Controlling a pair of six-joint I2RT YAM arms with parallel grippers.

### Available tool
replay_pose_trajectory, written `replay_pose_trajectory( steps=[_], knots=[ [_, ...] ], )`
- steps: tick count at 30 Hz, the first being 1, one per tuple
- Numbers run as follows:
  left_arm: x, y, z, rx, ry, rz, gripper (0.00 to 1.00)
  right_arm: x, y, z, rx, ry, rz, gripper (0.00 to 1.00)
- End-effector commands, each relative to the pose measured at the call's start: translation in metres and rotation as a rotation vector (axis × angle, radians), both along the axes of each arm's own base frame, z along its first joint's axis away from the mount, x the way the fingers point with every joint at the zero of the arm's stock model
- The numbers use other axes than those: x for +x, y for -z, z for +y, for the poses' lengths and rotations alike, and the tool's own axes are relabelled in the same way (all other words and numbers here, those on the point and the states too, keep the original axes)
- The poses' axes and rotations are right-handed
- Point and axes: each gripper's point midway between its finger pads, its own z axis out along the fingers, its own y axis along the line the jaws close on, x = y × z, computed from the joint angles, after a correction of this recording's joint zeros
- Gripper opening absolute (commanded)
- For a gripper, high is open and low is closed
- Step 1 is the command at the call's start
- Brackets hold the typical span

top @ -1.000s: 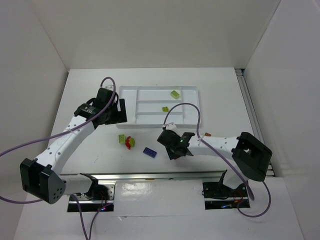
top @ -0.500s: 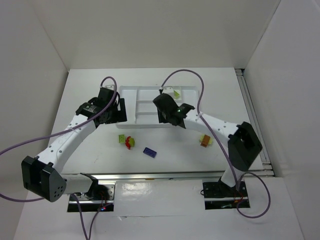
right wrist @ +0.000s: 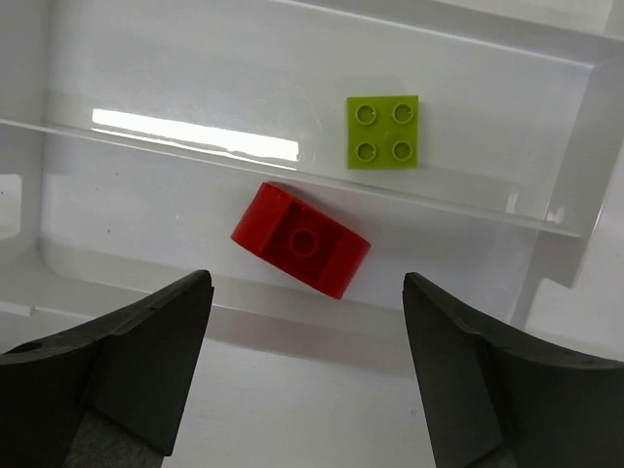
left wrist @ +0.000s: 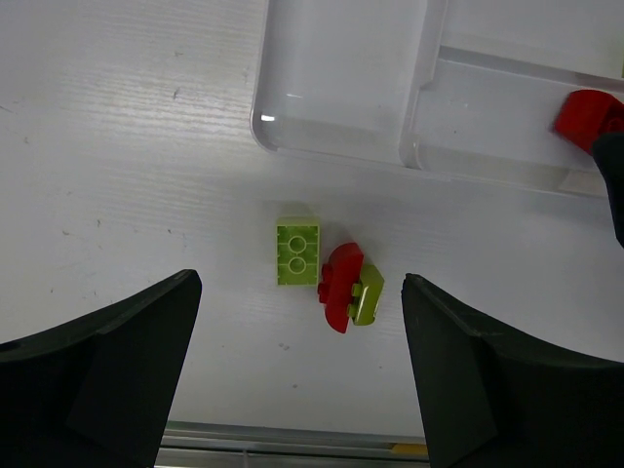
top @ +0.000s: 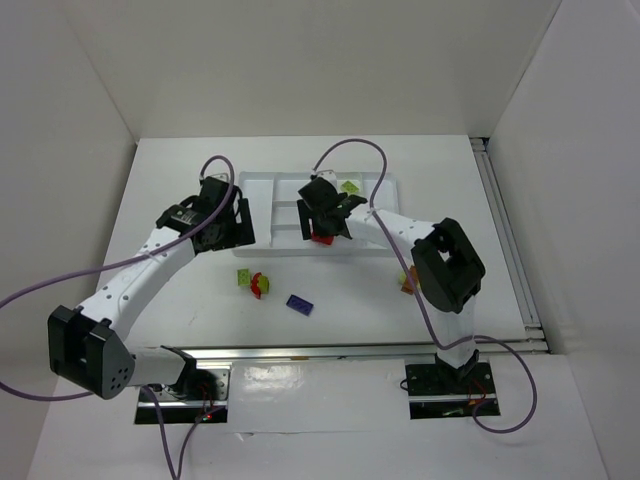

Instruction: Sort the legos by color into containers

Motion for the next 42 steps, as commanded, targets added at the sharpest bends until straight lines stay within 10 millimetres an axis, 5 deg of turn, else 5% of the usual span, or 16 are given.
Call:
replay_pose_trajectory(
  steps=[1,4,6,8,9,11,13,14,18,19,22,30,39,42],
  knots=[
    [-0.002,0.007,0.001,-0.001,-0.040,0.023,0.95,0.020,-0.030,0.012,0.065,0.018,-0.082,0.86],
    [-0.002,0.007,0.001,-0.001,-0.040,0.023,0.95,0.018,-0.052,0.003,0.073,0.047,-0.122,0.86],
    [-0.004,0.004,0.004,0.002,-0.046,0.008,0.95,0.011,-0.089,-0.006,0.105,0.075,-0.196,0.72],
    [-0.005,0.001,0.004,-0.002,-0.046,-0.002,0.95,-0.008,-0.091,-0.023,0.102,0.104,-0.203,0.56],
    [-0.007,0.004,0.005,0.001,-0.046,0.006,0.94,-0.020,-0.116,-0.033,0.152,0.115,-0.240,0.51],
    [-0.009,0.005,0.006,0.013,-0.030,0.007,0.94,-0.048,-0.093,-0.052,0.160,0.135,-0.188,0.51],
    [-0.013,0.013,0.003,0.009,-0.013,0.026,0.94,-0.079,-0.099,-0.045,0.260,0.051,-0.158,0.69],
    [-0.013,0.016,0.002,0.013,-0.013,0.036,0.93,-0.101,-0.076,-0.046,0.240,0.000,-0.101,0.73],
    [-0.023,0.034,-0.002,-0.011,-0.035,0.088,0.93,-0.178,-0.049,0.003,0.225,-0.285,-0.005,0.81],
    [-0.022,0.031,0.001,-0.003,-0.043,0.075,0.93,-0.186,-0.029,0.002,0.136,-0.291,0.016,0.81],
    [-0.023,0.018,0.012,0.021,-0.113,0.039,0.93,-0.221,-0.009,0.037,0.036,-0.455,0.015,0.89],
    [-0.023,-0.007,0.041,0.069,-0.211,-0.016,0.94,-0.204,0.020,0.084,-0.120,-0.559,-0.044,0.94],
    [-0.019,-0.010,0.045,0.052,-0.214,-0.019,0.94,-0.175,0.056,0.074,-0.145,-0.549,0.012,0.94],
    [-0.018,-0.010,0.041,0.039,-0.193,-0.019,0.94,-0.175,0.064,0.075,-0.106,-0.575,0.059,0.86]
  ],
)
